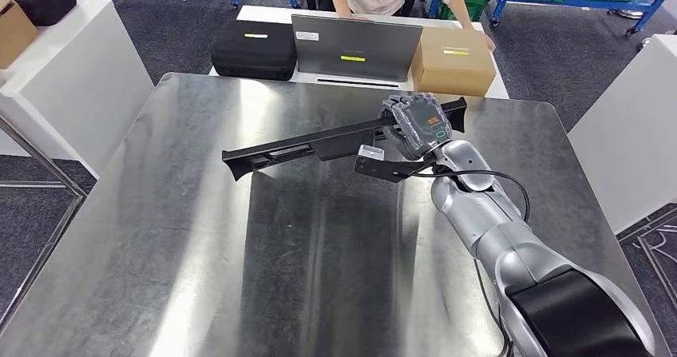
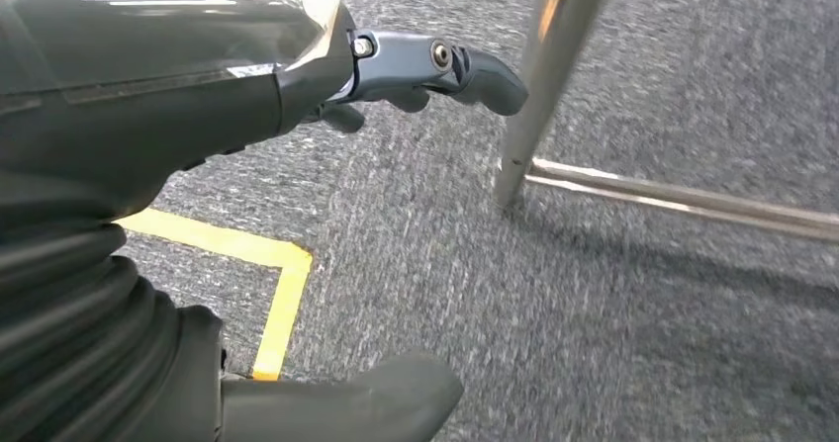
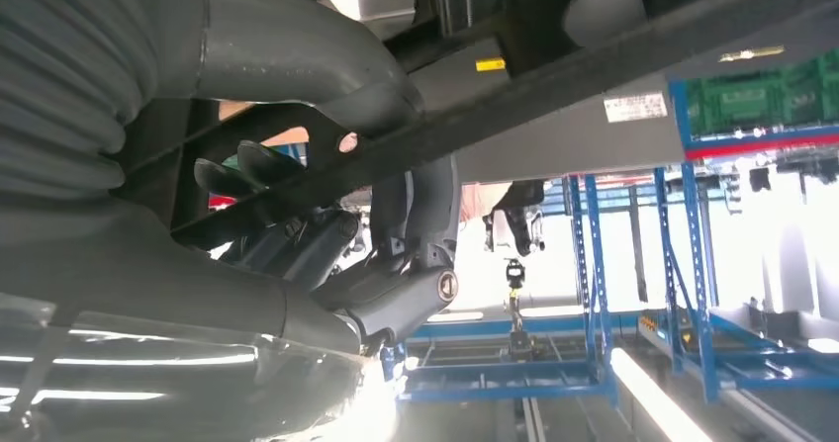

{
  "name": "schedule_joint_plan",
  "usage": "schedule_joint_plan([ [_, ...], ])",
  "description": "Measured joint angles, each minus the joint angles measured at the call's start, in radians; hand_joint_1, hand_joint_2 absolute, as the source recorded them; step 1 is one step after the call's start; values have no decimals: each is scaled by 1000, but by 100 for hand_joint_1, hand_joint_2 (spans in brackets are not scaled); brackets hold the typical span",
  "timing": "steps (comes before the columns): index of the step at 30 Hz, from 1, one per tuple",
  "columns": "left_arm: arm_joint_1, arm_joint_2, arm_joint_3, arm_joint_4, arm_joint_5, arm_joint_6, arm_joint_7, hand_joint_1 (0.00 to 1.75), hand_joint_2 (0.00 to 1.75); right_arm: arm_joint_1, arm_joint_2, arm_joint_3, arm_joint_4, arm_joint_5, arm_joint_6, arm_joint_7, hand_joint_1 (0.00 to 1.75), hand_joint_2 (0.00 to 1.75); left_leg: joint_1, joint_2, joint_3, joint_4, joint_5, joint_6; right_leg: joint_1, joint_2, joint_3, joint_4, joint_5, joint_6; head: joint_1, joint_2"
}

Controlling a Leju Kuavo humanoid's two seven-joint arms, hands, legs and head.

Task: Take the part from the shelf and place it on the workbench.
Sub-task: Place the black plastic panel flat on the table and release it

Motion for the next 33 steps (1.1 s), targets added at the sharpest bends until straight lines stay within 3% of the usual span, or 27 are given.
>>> schedule_joint_plan([
  [1,0,0,0,0,0,-1,1,0,175,0,-2,1,1,0,0,1,175,175,0,3,3,-9,12,4,-1,-1,-18,37,-22,-3,2,0],
  [4,-1,-1,-1,0,-2,-2,7,0,175,6,-7,2,4,-2,0,3,175,175,-4,8,17,-36,29,7,-2,-1,-94,240,-118,-17,6,0],
  [5,0,-1,-1,0,-2,-4,8,0,175,11,-8,3,5,-2,0,3,175,175,-5,8,26,-42,29,6,-1,0,-102,279,-134,-16,6,0],
  [6,0,0,-2,0,-2,-5,8,0,175,16,-10,4,6,-2,0,3,175,175,-6,7,35,-47,27,5,0,1,-90,278,-135,-12,6,0],
  [8,0,-1,-4,0,-3,-7,9,0,175,20,-14,6,6,0,0,4,175,175,-7,2,63,-57,14,0,4,2,-17,165,-98,-5,6,0],
  [10,2,-3,-6,0,-7,-7,10,0,175,21,-18,8,7,0,0,5,175,175,-7,-4,90,-78,-5,-10,16,6,66,69,-43,-8,0,0],
  [13,8,-8,-7,2,-12,-6,7,0,175,14,-24,10,8,-1,0,6,175,175,-3,-16,137,-106,-29,-39,32,15,119,54,27,-22,-4,0],
  [15,10,-10,-10,0,-16,-3,-2,0,175,-7,-22,11,3,-1,0,8,175,175,0,-16,149,-108,-42,-48,17,19,132,40,37,-30,-6,0],
  [16,12,-9,-11,-1,-19,-2,-6,0,175,-19,-19,11,0,-1,-1,8,175,175,2,-14,130,-78,-52,-50,9,22,136,30,34,-36,-8,0],
  [17,14,-7,-13,-2,-20,0,-7,0,175,-27,-17,12,-2,-1,-1,9,175,175,4,-12,89,-20,-67,-54,1,24,139,24,31,-43,-11,0],
  [19,13,-5,-13,-2,-20,4,-9,0,175,-24,-14,12,-1,-1,-1,11,175,175,8,-11,-31,135,-101,-68,-2,23,138,20,27,-52,-15,0],
  [21,13,-3,-13,-2,-20,16,-17,0,175,-9,-8,14,1,0,0,12,175,175,16,-9,-116,209,-92,-83,-5,19,135,21,31,-49,-16,0],
  [22,13,-3,-13,-2,-20,29,-28,0,175,-4,-5,16,2,0,0,12,175,175,22,-8,-128,194,-61,-90,-9,18,131,24,35,-44,-16,0],
  [24,13,-5,-13,-2,-21,64,-62,0,175,0,-1,17,3,0,0,12,175,175,35,-6,-106,110,9,-108,-17,19,118,36,43,-27,-15,0],
  [25,13,-8,-14,-2,-22,81,-79,0,175,2,0,18,3,-1,0,12,175,175,38,-6,-92,66,33,-109,-17,20,111,42,44,-18,-17,0],
  [26,12,-11,-14,-1,-22,90,-85,0,175,2,0,18,3,-2,0,12,175,175,38,-6,-85,39,49,-103,-17,21,108,42,46,-10,-19,0],
  [29,7,-10,-14,-1,-18,63,-27,0,175,0,0,21,4,-3,2,11,175,175,28,-6,-82,13,74,-59,-14,20,115,20,67,14,-16,0],
  [30,6,-9,-14,-1,-16,49,-6,0,175,-2,0,22,4,-2,3,10,175,175,27,-6,-74,6,77,-50,-14,16,114,22,70,18,-13,0],
  [31,6,-8,-14,0,-15,41,5,0,175,-3,0,23,4,-2,4,10,175,175,27,-6,-62,-2,80,-44,-15,11,106,41,63,18,-12,0],
  [33,6,-7,-13,0,-15,36,11,0,175,-4,0,26,4,-2,5,10,175,175,25,-6,-41,-21,82,-37,-15,1,59,142,23,10,-8,0],
])
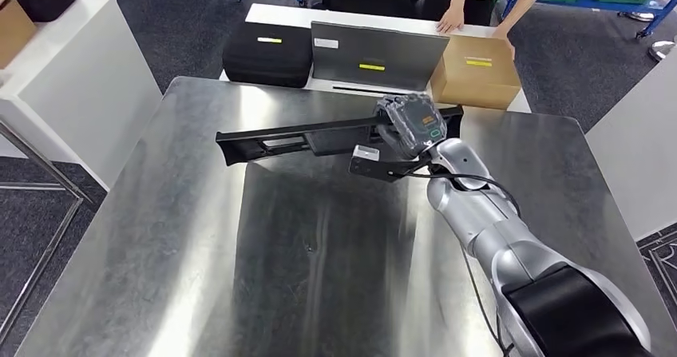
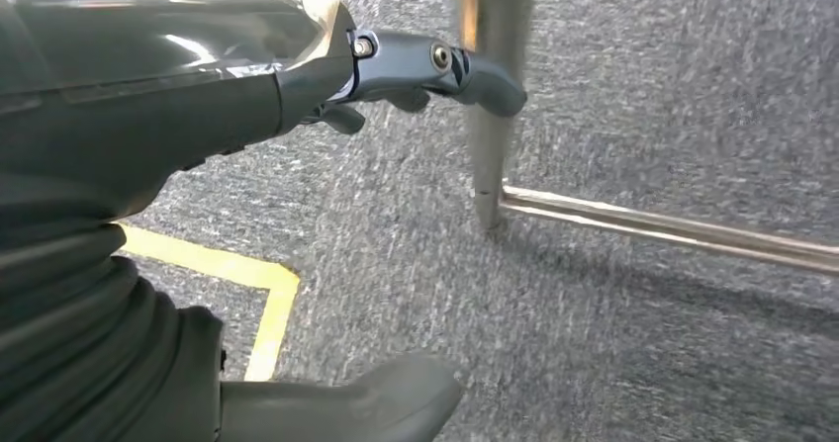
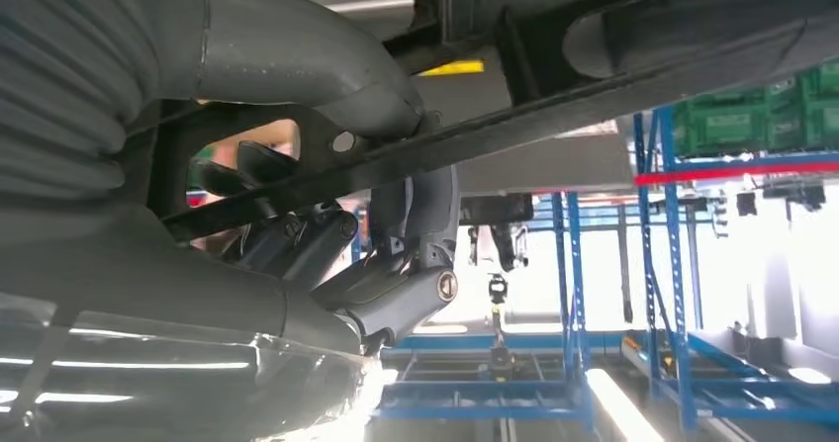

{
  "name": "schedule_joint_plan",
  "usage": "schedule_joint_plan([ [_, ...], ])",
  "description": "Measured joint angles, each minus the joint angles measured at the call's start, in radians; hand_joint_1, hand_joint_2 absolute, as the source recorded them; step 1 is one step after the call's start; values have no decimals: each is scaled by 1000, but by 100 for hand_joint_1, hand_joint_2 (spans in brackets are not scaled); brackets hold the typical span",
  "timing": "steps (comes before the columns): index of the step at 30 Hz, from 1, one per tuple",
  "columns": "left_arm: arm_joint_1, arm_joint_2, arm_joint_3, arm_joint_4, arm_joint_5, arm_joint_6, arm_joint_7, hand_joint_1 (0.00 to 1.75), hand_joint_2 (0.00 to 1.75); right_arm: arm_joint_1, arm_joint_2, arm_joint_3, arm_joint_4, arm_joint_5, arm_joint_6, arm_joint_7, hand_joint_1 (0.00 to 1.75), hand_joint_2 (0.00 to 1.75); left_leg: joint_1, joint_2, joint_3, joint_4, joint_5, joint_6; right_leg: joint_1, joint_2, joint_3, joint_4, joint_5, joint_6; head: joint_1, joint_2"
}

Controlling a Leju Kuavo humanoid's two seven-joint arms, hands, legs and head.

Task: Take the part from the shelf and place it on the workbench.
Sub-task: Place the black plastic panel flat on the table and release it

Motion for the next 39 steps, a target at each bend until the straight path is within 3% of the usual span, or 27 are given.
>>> schedule_joint_plan([
  [2,1,2,1,0,0,-3,3,0,175,2,-1,2,2,0,2,0,175,175,-4,-4,12,-17,-1,2,2,-2,-67,122,-36,-6,0,0],
  [3,1,3,1,0,1,-5,4,0,175,4,-3,2,3,0,3,0,175,175,-6,-9,15,-24,-2,2,3,-2,-87,146,-39,-6,0,0],
  [4,-1,4,1,0,1,-6,5,0,175,5,-5,2,4,0,3,0,175,175,-8,-15,16,-30,-2,3,4,-2,-90,132,-29,-5,0,0],
  [7,-7,3,1,0,9,-23,-10,0,175,1,-10,3,6,-2,4,0,175,175,-13,-39,20,-46,-5,2,11,-12,0,-81,35,-5,0,0],
  [9,-5,3,4,0,19,-47,-27,0,175,-6,-7,3,5,-4,3,0,175,175,-19,-49,21,-55,-16,-3,26,-18,41,-159,42,-11,0,0],
  [11,5,5,6,0,21,-53,-28,0,175,-11,2,5,5,-7,3,-2,175,175,-24,-45,27,-69,-26,-6,35,-12,48,-162,26,-18,1,0],
  [15,19,9,7,0,17,-50,-25,0,175,-11,11,6,3,-8,3,-4,175,175,-20,-24,33,-68,-18,-13,4,-3,68,-187,17,-27,-2,0],
  [17,21,10,7,0,16,-50,-25,0,175,-12,11,6,3,-8,3,-4,175,175,-20,-19,28,-59,-24,-14,4,1,70,-189,17,-29,-3,0],
  [19,20,12,8,0,15,-46,-24,0,175,-11,11,8,5,-8,5,-4,175,175,-21,-8,-44,73,-99,-15,15,7,72,-189,36,-49,-5,0],
  [21,12,12,8,0,14,-41,-22,0,175,-11,10,10,8,-8,7,-4,175,175,-21,-2,-66,127,-135,-9,28,11,61,-178,70,-63,-7,0],
  [24,3,11,8,0,10,-40,-23,0,175,-14,9,12,9,-8,8,-1,175,175,-28,-5,-10,29,-75,10,38,15,31,-138,87,-48,-5,0],
  [28,-5,10,8,0,2,-40,-26,0,175,-12,4,13,10,-9,8,5,175,175,-31,7,-6,19,-27,34,39,16,25,-127,88,-25,-6,0],
  [30,-9,8,8,0,0,-41,-26,0,175,-14,-5,13,11,-11,7,5,175,175,-25,13,0,10,-9,38,34,11,-6,-56,42,-24,1,0],
  [32,-9,6,8,0,-1,-42,-26,0,175,-12,-10,13,12,-12,7,5,175,175,-24,16,2,6,-6,38,25,8,-54,81,-27,-24,6,0],
  [34,-8,5,8,0,-2,-43,-26,0,175,-4,-14,13,15,-13,7,5,175,175,-21,18,3,6,-8,34,13,5,-69,156,-58,-14,6,0],
  [35,-6,6,8,0,-2,-44,-26,0,175,0,-15,13,16,-14,7,5,175,175,-18,17,4,6,-11,29,7,3,-51,136,-54,-4,6,0],
  [37,-1,7,8,0,-4,-46,-27,0,175,3,-19,13,18,-14,7,5,175,175,-12,16,5,3,-18,17,-1,-3,15,20,-34,15,6,0],
  [39,3,8,7,0,-6,-46,-27,0,175,1,-21,13,18,-14,7,6,175,175,-12,18,0,-7,-22,2,6,-2,61,-63,-29,18,6,0],
])
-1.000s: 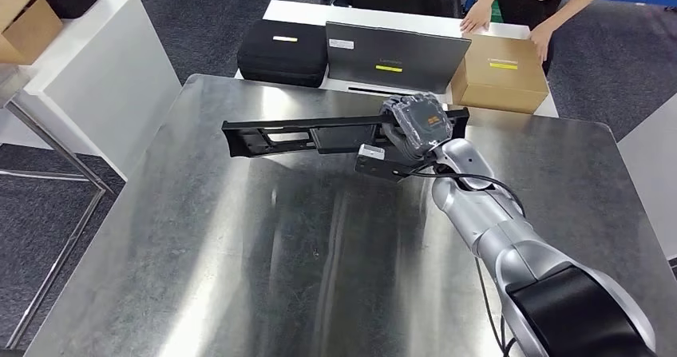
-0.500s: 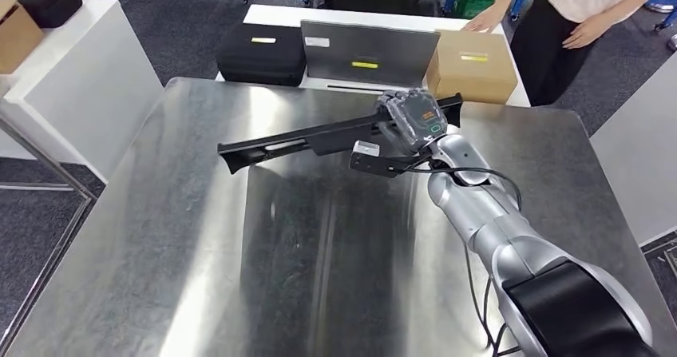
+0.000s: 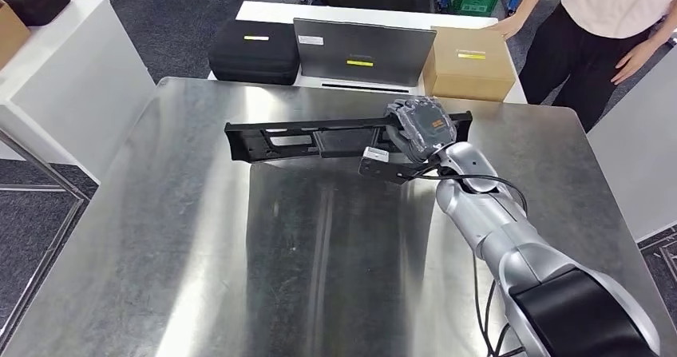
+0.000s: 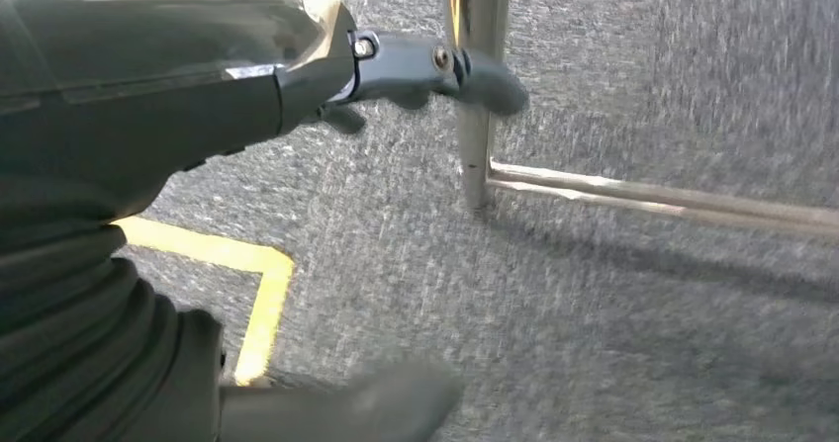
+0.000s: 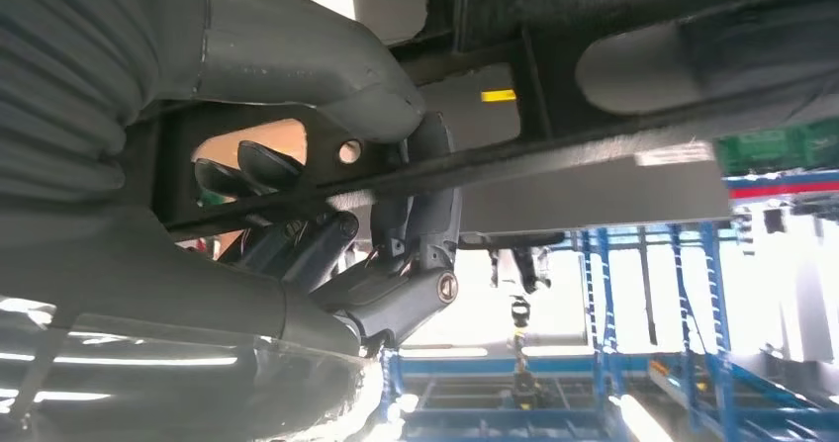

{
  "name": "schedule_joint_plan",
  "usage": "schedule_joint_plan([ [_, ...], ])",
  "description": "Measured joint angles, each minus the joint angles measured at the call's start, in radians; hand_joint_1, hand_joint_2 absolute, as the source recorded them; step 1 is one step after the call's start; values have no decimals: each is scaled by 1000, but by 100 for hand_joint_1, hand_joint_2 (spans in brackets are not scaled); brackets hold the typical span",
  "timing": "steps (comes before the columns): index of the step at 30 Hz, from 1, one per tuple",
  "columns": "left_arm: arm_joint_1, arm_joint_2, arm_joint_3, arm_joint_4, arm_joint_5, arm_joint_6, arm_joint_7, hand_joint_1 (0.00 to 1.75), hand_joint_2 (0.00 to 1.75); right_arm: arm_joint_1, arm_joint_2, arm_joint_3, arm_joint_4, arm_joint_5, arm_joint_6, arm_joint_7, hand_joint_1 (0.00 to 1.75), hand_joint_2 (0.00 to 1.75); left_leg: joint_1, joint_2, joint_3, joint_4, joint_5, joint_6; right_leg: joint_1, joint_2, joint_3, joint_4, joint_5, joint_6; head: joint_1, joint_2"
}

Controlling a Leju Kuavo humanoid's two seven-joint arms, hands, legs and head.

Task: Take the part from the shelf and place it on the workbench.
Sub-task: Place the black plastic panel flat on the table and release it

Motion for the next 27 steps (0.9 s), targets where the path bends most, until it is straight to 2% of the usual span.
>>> schedule_joint_plan([
  [2,4,0,0,0,-1,0,0,0,175,1,-2,0,0,0,0,1,175,175,-3,3,-2,-14,-1,-12,11,6,11,-15,-5,-11,-4,0],
  [4,7,1,0,0,-2,0,-1,0,175,0,-5,0,0,0,0,2,175,175,-2,3,0,-15,-2,-22,5,10,18,-27,-6,-27,-7,0],
  [5,8,2,0,0,-2,0,-1,0,175,-1,-6,0,0,0,0,2,175,175,0,2,-7,2,-12,-26,0,11,23,-33,-5,-37,-10,0],
  [6,9,3,0,0,-2,0,-1,0,175,-3,-5,0,0,0,-1,2,175,175,1,-2,-25,39,-34,-28,-4,11,28,-38,-4,-49,-12,0],
  [8,8,3,0,1,-2,0,-1,0,175,-5,-2,0,0,0,-1,2,175,175,2,-10,-88,157,-103,-28,-2,10,31,-41,-2,-67,-15,0],
  [9,7,3,0,1,-2,0,-1,0,175,-5,0,0,0,1,-1,2,175,175,2,-13,-118,214,-129,-29,1,9,31,-41,1,-71,-15,0],
  [10,6,3,0,1,-2,0,-1,0,175,-5,2,0,0,1,0,2,175,175,2,-14,-135,245,-137,-29,2,7,30,-40,4,-72,-15,0],
  [11,4,2,0,1,-2,0,0,0,175,-5,3,0,0,1,0,2,175,175,3,-14,-132,244,-127,-28,3,6,29,-40,9,-70,-15,0],
  [12,3,2,0,0,-2,0,0,0,175,-5,4,0,0,1,0,2,175,175,4,-14,-110,208,-101,-27,3,6,27,-40,15,-66,-15,0],
  [14,-4,3,0,0,-2,0,0,0,175,-7,5,0,0,1,0,3,175,175,6,-15,-45,98,-49,-24,6,9,17,-31,26,-53,-15,0],
  [15,-8,2,0,0,-2,0,0,0,175,-9,3,0,0,1,0,3,175,175,6,-16,-24,57,-29,-21,10,10,11,-26,31,-47,-14,0],
  [16,-10,2,0,0,-2,0,0,0,175,-11,3,0,0,1,0,3,175,175,3,-17,-15,36,-17,-15,12,11,9,-24,36,-39,-12,0],
  [19,-13,0,0,0,-2,0,0,0,175,-12,1,0,0,1,0,4,175,175,-8,-14,-18,26,10,11,10,12,13,-41,54,-15,-8,0],
  [20,-13,0,0,0,-2,1,0,0,175,-13,-1,0,1,1,0,4,175,175,-9,-12,-18,23,20,19,9,10,6,-35,49,-11,-8,0],
  [21,-14,0,0,0,-2,1,0,0,175,-13,-4,0,2,1,0,4,175,175,-7,-11,-20,20,30,26,7,8,-8,-9,29,-11,-6,0],
  [22,-14,0,0,0,-2,1,0,0,175,-13,-6,0,3,0,0,4,175,175,-6,-9,-22,17,40,31,5,5,-30,39,-3,-15,-5,0],
  [24,-14,-1,0,0,-2,1,0,0,175,-11,-8,0,4,0,0,4,175,175,-6,-7,-30,16,49,34,2,3,-76,178,-78,-21,-2,0],
  [25,-13,-1,0,0,-2,1,0,0,175,-9,-8,0,4,0,0,4,175,175,-6,-6,-33,16,51,34,2,3,-89,235,-101,-18,-2,0],
  [26,-13,-1,0,0,-2,1,0,0,175,-6,-8,0,6,1,0,4,175,175,-6,-6,-35,16,52,34,2,3,-87,260,-110,-13,-2,0],
  [27,-13,-1,0,0,-2,0,0,0,175,-4,-8,0,7,1,0,4,175,175,-6,-6,-36,17,51,33,2,2,-66,246,-107,-6,-2,0],
])
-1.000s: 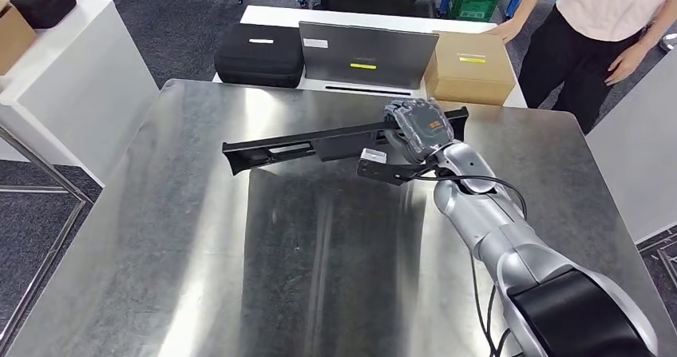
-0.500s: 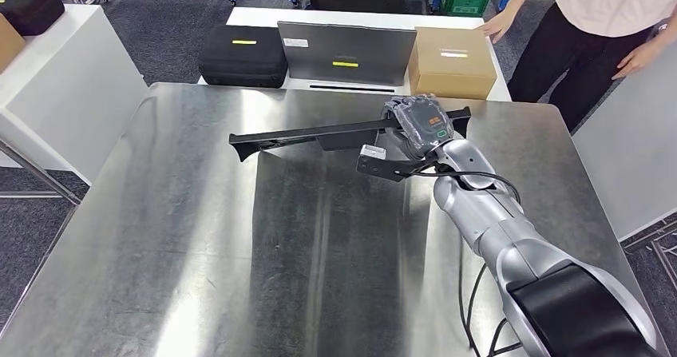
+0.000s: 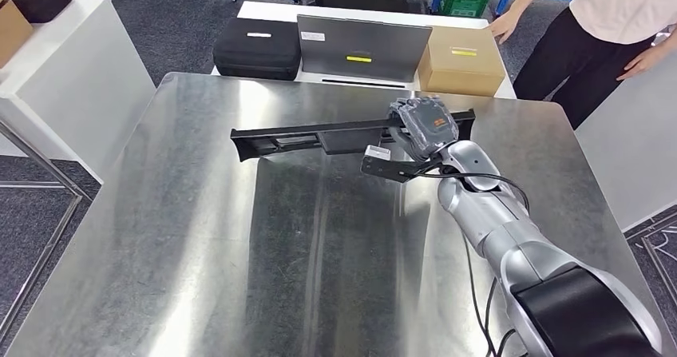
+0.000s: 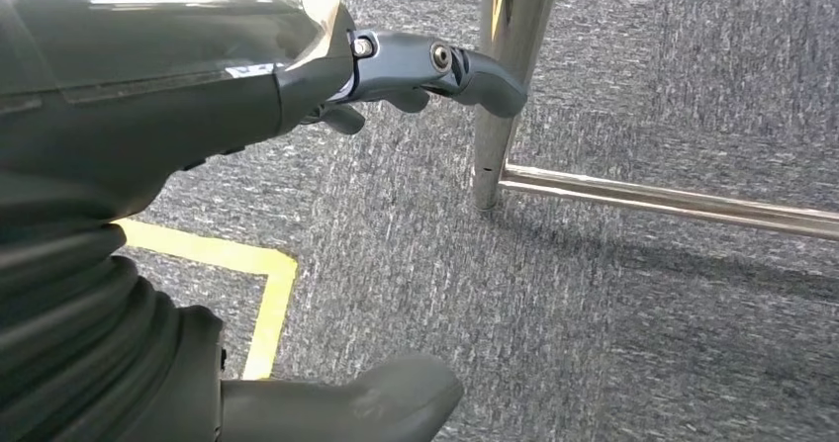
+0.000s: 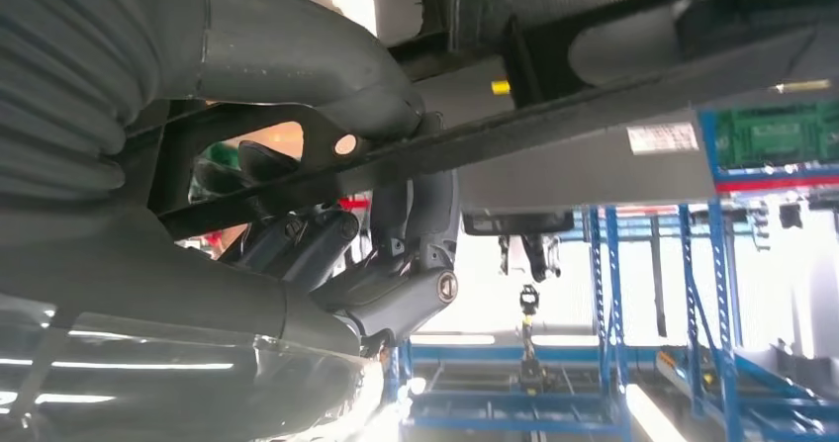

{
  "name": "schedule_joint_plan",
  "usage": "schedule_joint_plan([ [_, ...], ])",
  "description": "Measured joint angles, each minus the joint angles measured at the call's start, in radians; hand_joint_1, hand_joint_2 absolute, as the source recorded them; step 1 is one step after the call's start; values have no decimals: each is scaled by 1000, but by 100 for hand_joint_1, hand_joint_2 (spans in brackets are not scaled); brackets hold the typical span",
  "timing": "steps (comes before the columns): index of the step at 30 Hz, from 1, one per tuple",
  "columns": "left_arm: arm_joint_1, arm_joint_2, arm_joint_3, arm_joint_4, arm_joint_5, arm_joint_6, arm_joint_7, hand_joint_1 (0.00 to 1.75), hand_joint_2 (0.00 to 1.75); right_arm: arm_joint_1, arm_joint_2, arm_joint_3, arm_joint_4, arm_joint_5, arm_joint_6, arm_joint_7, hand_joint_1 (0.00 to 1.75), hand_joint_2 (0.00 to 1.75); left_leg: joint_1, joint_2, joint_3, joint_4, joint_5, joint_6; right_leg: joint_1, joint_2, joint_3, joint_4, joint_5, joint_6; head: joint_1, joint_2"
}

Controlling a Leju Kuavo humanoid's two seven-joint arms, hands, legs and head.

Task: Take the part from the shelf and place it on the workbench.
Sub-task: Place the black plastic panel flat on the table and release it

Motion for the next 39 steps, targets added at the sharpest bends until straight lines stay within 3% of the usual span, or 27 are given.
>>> schedule_joint_plan([
  [1,-1,0,0,0,0,0,0,0,175,1,0,0,1,0,0,0,175,175,0,0,0,0,-1,-2,0,0,36,-49,12,6,0,0],
  [3,-3,-1,0,0,-2,0,0,0,175,-1,-1,0,1,0,0,0,175,175,-1,-1,-1,-1,-5,-9,5,0,115,-172,29,7,0,0],
  [5,-7,-2,0,0,-4,0,0,0,175,-2,-2,0,2,-1,-1,0,175,175,-4,-3,-4,0,-5,-20,14,0,152,-229,28,0,-2,0],
  [6,-8,-2,0,0,-6,-1,1,0,175,0,-3,0,3,-1,-1,0,175,175,-6,-5,-6,0,-5,-25,17,0,155,-229,28,-2,-3,0],
  [9,-10,-2,0,0,-8,-1,1,0,175,4,-5,0,5,0,-3,2,175,175,-3,-8,-14,19,-28,-36,1,-1,152,-234,30,-9,-5,0],
  [13,-14,-1,-1,0,-8,0,2,0,175,2,-3,0,6,0,-4,4,175,175,-1,-10,-88,180,-117,-45,3,-1,146,-235,33,-36,-8,0],
  [15,-14,0,-1,0,-9,0,2,0,175,5,-3,0,8,0,-4,4,175,175,1,-10,-92,191,-98,-49,4,-1,135,-233,42,-41,-8,0],
  [18,-18,1,-1,0,-10,0,0,0,175,3,-3,0,8,1,-4,6,175,175,6,-13,-26,70,-32,-56,2,1,118,-229,60,-29,-8,0],
  [19,-19,0,-1,0,-11,1,0,0,175,2,-4,0,7,1,-5,6,175,175,5,-16,-18,49,-23,-54,4,2,115,-227,66,-23,-8,0],
  [21,-22,-2,-2,0,-11,1,-2,0,175,-2,-5,0,7,2,-6,8,175,175,-2,-19,-28,48,-10,-41,10,4,112,-232,80,-12,-8,0],
  [23,-25,-1,-2,0,-11,1,-3,0,175,-3,-8,0,8,2,-7,9,175,175,-4,-17,-43,41,7,-20,12,5,104,-238,89,-4,-8,0],
  [24,-25,-1,-2,0,-11,2,-4,0,175,-3,-10,0,8,2,-7,10,175,175,-5,-15,-52,37,19,-10,10,3,93,-226,73,-5,-7,0],
  [26,-26,-1,-2,0,-11,2,-4,0,175,-2,-13,0,8,2,-7,11,175,175,-5,-12,-75,31,47,3,6,1,59,-137,-7,-15,-6,0],
  [28,-26,-1,-2,0,-11,3,-4,0,175,0,-14,0,8,2,-7,12,175,175,-7,-11,-102,29,69,6,4,0,29,-4,-90,-18,-5,0],
  [29,-26,-1,-2,0,-11,3,-4,0,175,2,-14,0,9,2,-7,12,175,175,-7,-11,-114,29,79,5,5,0,30,40,-111,-15,-5,0],
  [30,-26,-1,-2,0,-11,3,-4,0,175,4,-14,0,9,3,-7,13,175,175,-8,-10,-125,29,87,4,5,0,50,53,-120,-10,-5,0],
  [31,-26,-1,-2,0,-11,4,-4,0,175,5,-14,0,9,3,-7,14,175,175,-8,-10,-134,29,95,3,7,0,92,24,-118,-6,-5,0],
  [34,-27,-3,-2,0,-11,4,-4,0,175,-5,-12,0,8,5,-7,15,175,175,-8,-8,-148,27,115,-8,18,-1,258,-171,-112,-12,-6,0],
  [35,-28,-4,-2,0,-11,5,-4,0,175,-9,-12,0,7,6,-7,15,175,175,-7,-8,-149,24,122,-15,24,-1,283,-212,-112,-18,-5,0],
  [37,-28,-7,-2,0,-11,5,-4,0,175,-13,-11,0,6,6,-7,15,175,175,-5,-7,-146,10,138,-30,34,-1,284,-234,-102,-31,-4,0],
  [39,-28,-7,-2,0,-12,7,-6,0,175,-14,-9,0,6,7,-7,16,175,175,-4,-7,-148,4,140,-42,24,-3,291,-264,-80,-54,-5,0],
])
